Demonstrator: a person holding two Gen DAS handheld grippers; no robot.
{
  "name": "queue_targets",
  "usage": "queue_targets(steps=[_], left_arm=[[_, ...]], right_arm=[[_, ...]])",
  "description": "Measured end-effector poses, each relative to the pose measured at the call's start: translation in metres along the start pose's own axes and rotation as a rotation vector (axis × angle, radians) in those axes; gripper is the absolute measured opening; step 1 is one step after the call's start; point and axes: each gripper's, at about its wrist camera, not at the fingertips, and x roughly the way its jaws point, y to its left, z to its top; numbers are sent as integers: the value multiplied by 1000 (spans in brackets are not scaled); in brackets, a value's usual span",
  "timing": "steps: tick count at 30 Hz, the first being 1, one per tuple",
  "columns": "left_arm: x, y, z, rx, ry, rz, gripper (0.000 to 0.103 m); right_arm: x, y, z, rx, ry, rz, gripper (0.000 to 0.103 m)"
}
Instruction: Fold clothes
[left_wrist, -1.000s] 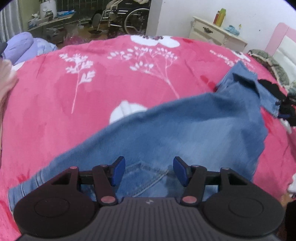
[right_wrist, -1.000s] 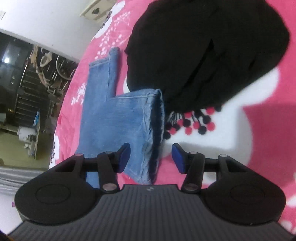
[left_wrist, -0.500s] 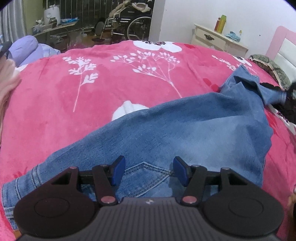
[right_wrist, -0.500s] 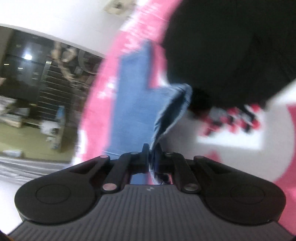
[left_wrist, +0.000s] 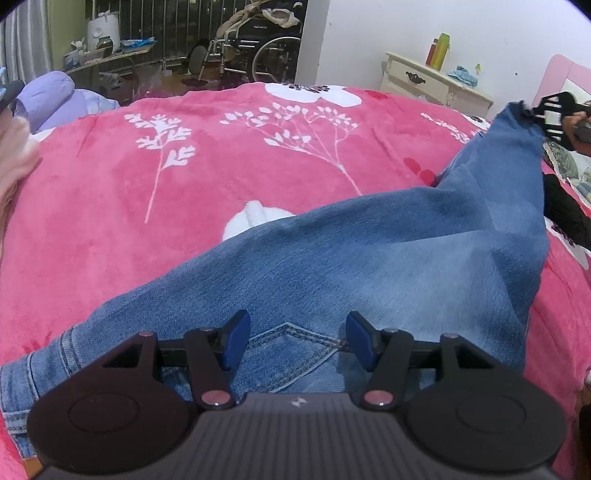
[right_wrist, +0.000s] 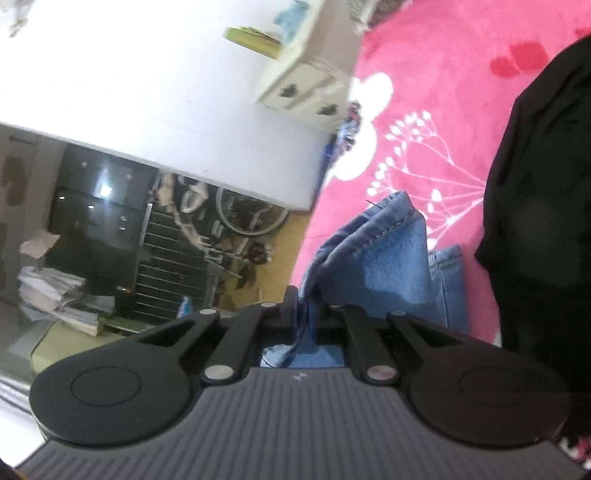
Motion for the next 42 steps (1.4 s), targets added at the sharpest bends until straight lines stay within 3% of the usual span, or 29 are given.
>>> queue_targets(steps=[8,18,22,26,27,30,33,35,39,42], left_arm=[[3,-2,0,13,8,10,59],[4,-1,0,13,12,5,60],[6,0,0,16,10,2,61],[6,1,0,17,7,1,61],[6,1,0,17,6,1,61],[6,0,-1,20,5,5,61],[6,-2,-2,25,-1,7,62],[6,-3,-3,32,-7,10,62],[5,-4,-4,37,-16,12,62],[5,-3,-5,37,-20,11,62]], right_arm=[[59,-23,3,34,1,-92,4],[77,-66,8,146,44,-113,7],[74,-81,18,268,59,-84,10],[63,-78,28,316,36,12,53],[60,-75,31,319,27,28,58],[48,-63,38,280,-13,28,59],[29,-42,30,158,-67,19,59],[28,-23,14,25,-6,17,59],[41,28,-68,-404,284,8,59],[39,65,-159,-881,464,27,58]])
